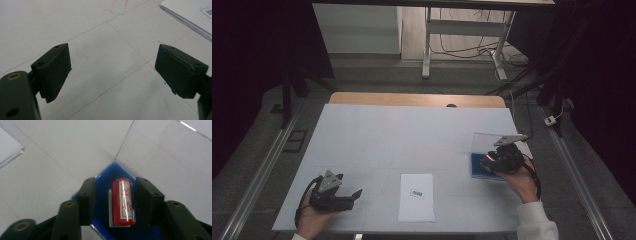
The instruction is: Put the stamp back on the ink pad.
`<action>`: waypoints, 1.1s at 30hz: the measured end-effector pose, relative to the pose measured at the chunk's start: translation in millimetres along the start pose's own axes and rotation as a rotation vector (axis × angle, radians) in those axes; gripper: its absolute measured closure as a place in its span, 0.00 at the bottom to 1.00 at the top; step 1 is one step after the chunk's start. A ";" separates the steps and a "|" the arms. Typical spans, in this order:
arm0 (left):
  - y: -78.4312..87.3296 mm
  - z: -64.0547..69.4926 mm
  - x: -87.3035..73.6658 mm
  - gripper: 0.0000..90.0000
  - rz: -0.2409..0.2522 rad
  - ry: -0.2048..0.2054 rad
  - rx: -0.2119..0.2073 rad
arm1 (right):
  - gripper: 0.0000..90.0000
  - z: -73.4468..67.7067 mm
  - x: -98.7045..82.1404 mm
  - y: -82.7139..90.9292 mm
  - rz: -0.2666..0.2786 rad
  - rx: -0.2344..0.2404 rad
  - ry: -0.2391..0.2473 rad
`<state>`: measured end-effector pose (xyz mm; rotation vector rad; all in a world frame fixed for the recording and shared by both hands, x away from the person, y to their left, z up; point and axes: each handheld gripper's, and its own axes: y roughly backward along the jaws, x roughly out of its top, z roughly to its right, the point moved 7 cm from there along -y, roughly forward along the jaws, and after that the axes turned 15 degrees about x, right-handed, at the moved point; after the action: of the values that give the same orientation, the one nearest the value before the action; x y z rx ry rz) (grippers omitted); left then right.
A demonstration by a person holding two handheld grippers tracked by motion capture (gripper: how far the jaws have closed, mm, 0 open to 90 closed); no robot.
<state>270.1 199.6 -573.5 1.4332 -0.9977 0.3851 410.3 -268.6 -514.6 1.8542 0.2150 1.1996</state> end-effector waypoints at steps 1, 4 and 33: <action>0.2 -0.1 0.0 0.15 0.000 0.001 0.000 | 0.51 0.2 0.9 0.8 0.008 -0.012 0.008; 0.6 -0.1 0.2 0.15 0.001 0.001 -0.001 | 0.45 -2.7 3.7 5.2 0.057 -0.005 -0.003; 2.4 3.2 1.8 0.15 0.010 0.001 -0.017 | 0.36 -56.2 -72.3 15.3 0.226 0.017 0.072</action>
<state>268.3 196.4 -571.1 1.4135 -1.0056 0.3834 323.3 -285.4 -542.3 1.8890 0.0556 1.4234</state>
